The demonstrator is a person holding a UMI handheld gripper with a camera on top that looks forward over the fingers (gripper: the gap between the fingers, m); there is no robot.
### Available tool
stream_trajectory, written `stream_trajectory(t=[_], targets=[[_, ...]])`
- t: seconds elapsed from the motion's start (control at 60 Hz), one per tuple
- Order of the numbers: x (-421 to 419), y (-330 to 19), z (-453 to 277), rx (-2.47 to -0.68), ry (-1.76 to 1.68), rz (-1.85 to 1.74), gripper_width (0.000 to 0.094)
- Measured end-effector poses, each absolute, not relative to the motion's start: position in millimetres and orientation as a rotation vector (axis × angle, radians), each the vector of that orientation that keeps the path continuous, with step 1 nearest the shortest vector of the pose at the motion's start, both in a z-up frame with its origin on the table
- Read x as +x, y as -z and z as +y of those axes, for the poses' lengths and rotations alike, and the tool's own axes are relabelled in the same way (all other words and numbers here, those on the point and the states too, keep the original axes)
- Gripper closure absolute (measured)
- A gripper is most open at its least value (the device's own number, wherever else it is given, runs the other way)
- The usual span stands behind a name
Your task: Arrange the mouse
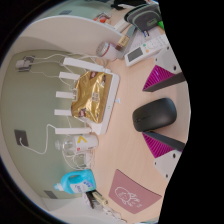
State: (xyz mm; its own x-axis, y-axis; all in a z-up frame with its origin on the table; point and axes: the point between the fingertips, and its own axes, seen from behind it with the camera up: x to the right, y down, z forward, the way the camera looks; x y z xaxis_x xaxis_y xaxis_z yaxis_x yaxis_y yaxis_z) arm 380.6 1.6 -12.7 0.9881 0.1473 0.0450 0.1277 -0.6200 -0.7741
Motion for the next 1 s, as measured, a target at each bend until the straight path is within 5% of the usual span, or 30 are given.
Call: stream_trajectory(t=[0.117, 0.15, 0.467, 0.633, 0.733, 0.817, 0.9, 1.0], targets=[[382, 14, 12, -2.238, -0.044, -0.156, 0.0331], [380, 13, 13, -2.234, -0.041, -0.159, 0.0463], [394, 3, 10, -2.269, 0.178, -0.063, 0.0577], [372, -92, 17, -2.132, 0.194, 0.121, 0.0578], [312, -174, 23, -1.996, 0.133, 0.148, 0.0576], [240, -208, 28, -1.935, 0.072, 0.114, 0.0575], [159, -189, 25, -1.976, -0.018, 0.055, 0.0578], [80, -113, 15, -2.106, -0.086, 0.006, 0.0580]])
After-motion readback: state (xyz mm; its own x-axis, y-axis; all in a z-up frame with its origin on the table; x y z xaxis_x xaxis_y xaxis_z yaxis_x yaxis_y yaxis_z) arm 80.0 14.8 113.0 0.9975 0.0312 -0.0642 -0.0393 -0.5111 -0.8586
